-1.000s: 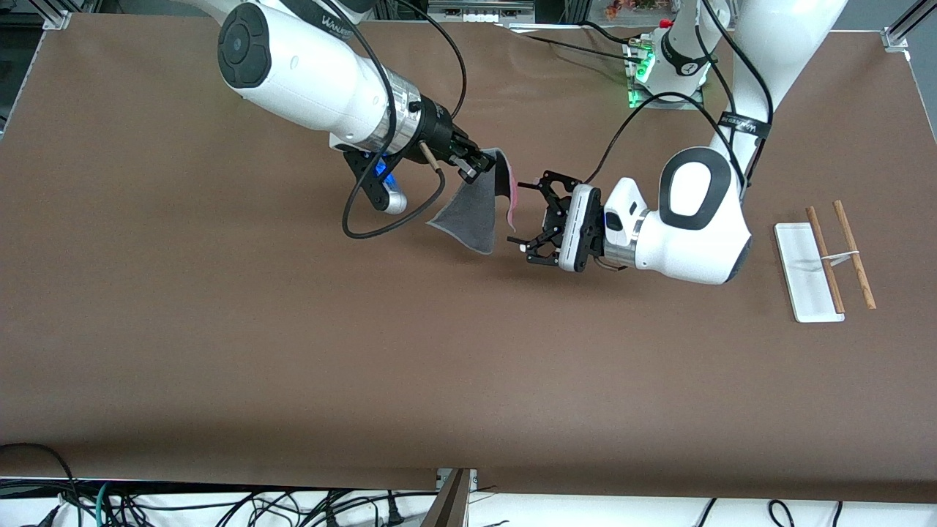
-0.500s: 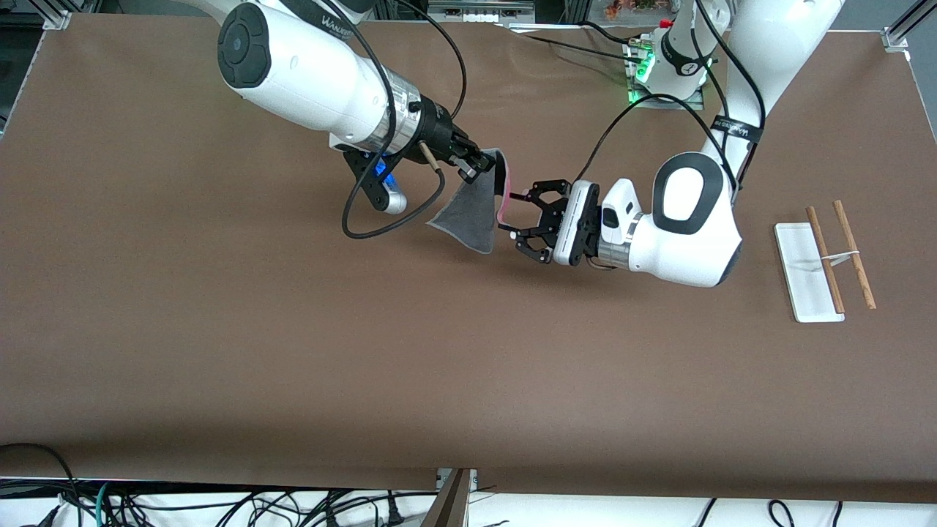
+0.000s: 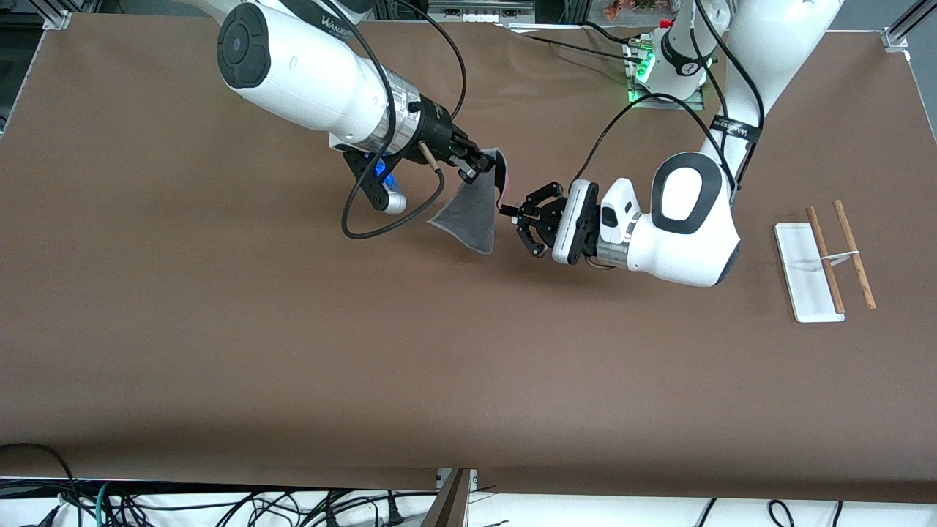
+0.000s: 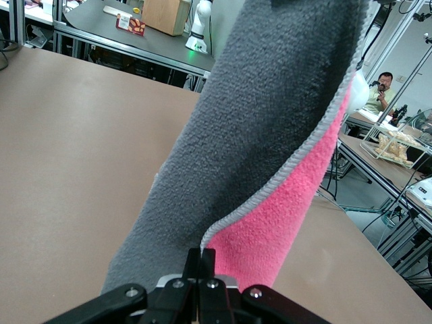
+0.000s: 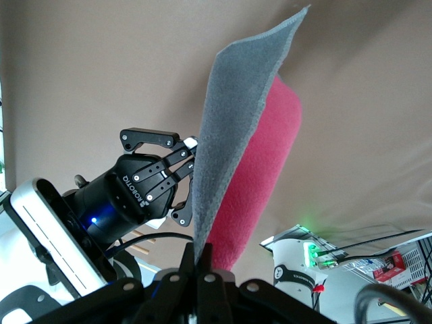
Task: Pass towel and hang on rack
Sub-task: 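Close the left gripper on the hanging towel beside the right gripper, then open the right gripper and withdraw while the left gripper carries the towel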
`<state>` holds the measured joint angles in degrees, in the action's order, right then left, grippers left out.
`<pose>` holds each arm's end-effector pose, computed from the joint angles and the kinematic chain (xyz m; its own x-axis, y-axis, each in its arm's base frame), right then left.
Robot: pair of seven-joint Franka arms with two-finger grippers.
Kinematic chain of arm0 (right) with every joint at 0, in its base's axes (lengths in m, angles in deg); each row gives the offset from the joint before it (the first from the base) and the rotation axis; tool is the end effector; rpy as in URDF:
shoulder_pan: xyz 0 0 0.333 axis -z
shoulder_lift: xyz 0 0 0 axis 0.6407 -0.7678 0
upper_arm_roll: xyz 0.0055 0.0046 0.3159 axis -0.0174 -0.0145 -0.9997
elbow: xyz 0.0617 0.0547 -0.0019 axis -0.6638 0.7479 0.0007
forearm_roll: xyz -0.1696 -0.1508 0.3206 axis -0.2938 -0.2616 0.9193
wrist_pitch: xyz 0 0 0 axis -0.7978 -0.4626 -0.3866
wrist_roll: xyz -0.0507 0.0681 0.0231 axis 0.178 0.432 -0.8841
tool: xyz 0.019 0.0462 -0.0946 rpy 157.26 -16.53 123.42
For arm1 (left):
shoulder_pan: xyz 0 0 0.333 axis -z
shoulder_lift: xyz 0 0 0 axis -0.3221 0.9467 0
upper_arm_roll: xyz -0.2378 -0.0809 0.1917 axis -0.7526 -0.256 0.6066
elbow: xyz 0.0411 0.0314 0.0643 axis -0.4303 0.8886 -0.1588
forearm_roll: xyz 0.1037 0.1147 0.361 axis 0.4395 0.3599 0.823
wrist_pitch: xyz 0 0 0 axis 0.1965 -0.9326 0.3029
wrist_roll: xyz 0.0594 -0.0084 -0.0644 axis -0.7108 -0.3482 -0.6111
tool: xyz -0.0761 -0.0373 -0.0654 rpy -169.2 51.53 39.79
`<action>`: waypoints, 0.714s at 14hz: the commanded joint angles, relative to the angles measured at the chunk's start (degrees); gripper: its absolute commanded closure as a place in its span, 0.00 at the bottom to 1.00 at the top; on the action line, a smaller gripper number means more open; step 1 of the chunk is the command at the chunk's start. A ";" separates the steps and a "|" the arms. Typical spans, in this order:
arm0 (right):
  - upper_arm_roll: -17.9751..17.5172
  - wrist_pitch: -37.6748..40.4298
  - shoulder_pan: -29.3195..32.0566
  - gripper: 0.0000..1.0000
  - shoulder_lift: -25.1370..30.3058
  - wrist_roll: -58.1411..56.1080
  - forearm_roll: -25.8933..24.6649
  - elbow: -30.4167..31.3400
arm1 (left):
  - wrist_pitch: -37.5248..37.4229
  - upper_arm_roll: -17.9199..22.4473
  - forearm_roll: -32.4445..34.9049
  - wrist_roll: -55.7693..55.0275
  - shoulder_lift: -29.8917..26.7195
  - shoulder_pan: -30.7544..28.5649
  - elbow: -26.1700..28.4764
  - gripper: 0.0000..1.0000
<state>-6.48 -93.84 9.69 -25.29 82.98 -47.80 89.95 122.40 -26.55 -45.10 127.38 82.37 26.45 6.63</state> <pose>0.5494 0.4541 0.5811 0.5376 -0.6265 -0.5644 -0.8309 -0.5075 -0.2281 0.5993 -0.3044 0.3598 0.1868 -0.4944 0.8489 -0.9067 0.2458 0.3427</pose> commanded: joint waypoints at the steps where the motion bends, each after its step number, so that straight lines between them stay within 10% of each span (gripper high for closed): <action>1: -0.03 0.01 -0.17 1.00 -1.01 1.19 0.71 -2.03 | 0.08 0.00 -2.10 2.02 0.34 -0.19 -0.41 1.00; 4: -0.03 0.01 -0.17 1.00 -1.01 1.19 0.71 -2.03 | 0.08 0.00 -2.10 1.94 0.34 -0.19 -0.59 1.00; 5: 0.06 0.01 -0.17 0.89 -1.01 1.19 0.71 -2.03 | 0.08 0.00 -2.01 1.94 0.34 -0.28 -0.68 1.00; 7: 0.14 0.01 0.09 0.05 -1.01 1.10 0.71 -2.03 | 0.00 0.00 -2.01 1.94 0.34 -0.28 -0.68 1.00; 10: 0.58 0.18 0.53 0.00 -1.01 0.75 0.45 -2.03 | -0.09 0.00 -1.49 1.76 0.25 -0.54 -0.94 1.00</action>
<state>-6.07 -93.93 9.96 -25.29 83.07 -47.80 89.95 122.41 -26.49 -45.11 127.45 82.37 26.25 6.42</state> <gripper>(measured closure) 0.507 0.982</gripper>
